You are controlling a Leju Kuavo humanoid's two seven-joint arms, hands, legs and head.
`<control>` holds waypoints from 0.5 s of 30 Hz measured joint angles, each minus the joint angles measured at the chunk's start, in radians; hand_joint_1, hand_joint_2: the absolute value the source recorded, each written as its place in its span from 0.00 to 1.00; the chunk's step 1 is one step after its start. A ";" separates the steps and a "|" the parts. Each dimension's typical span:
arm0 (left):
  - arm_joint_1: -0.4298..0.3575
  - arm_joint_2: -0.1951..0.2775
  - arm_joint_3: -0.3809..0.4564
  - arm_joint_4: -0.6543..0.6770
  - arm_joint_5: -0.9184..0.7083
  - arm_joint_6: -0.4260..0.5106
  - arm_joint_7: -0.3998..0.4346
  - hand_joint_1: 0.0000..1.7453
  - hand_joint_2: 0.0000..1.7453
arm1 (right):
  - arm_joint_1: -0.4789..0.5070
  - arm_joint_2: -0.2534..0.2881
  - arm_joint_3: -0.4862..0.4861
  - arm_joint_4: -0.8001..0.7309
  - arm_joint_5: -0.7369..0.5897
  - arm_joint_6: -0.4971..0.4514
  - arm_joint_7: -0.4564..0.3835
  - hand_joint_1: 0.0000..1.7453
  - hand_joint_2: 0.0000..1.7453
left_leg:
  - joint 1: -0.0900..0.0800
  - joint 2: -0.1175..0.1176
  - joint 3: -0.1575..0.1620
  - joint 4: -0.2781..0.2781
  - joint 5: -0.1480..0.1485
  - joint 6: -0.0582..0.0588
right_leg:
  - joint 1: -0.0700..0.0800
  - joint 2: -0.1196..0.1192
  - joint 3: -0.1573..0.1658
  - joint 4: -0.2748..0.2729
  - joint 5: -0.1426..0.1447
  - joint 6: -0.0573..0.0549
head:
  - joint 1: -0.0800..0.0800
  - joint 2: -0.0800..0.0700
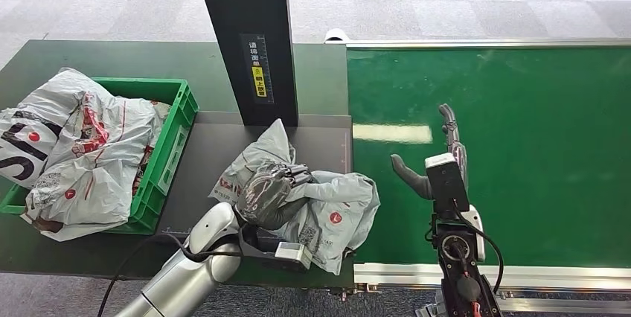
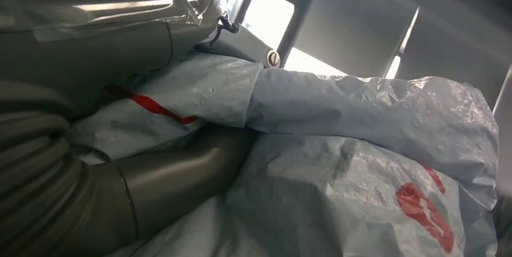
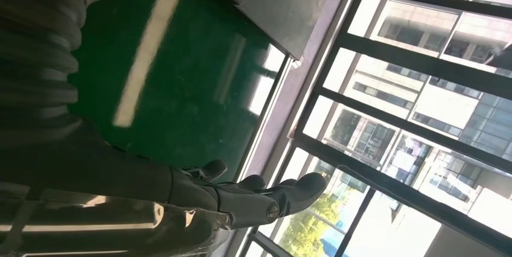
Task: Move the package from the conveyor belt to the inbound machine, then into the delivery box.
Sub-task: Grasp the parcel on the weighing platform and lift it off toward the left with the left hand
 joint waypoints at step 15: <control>0.106 -0.030 0.131 -0.422 0.047 0.234 -0.180 1.00 1.00 | -0.019 -0.018 0.022 0.038 -0.061 -0.026 -0.037 0.00 1.00 | 0.000 0.000 -0.001 0.000 0.000 0.000 | 0.000 0.000 -0.001 0.000 0.000 0.000 | 0.000 0.000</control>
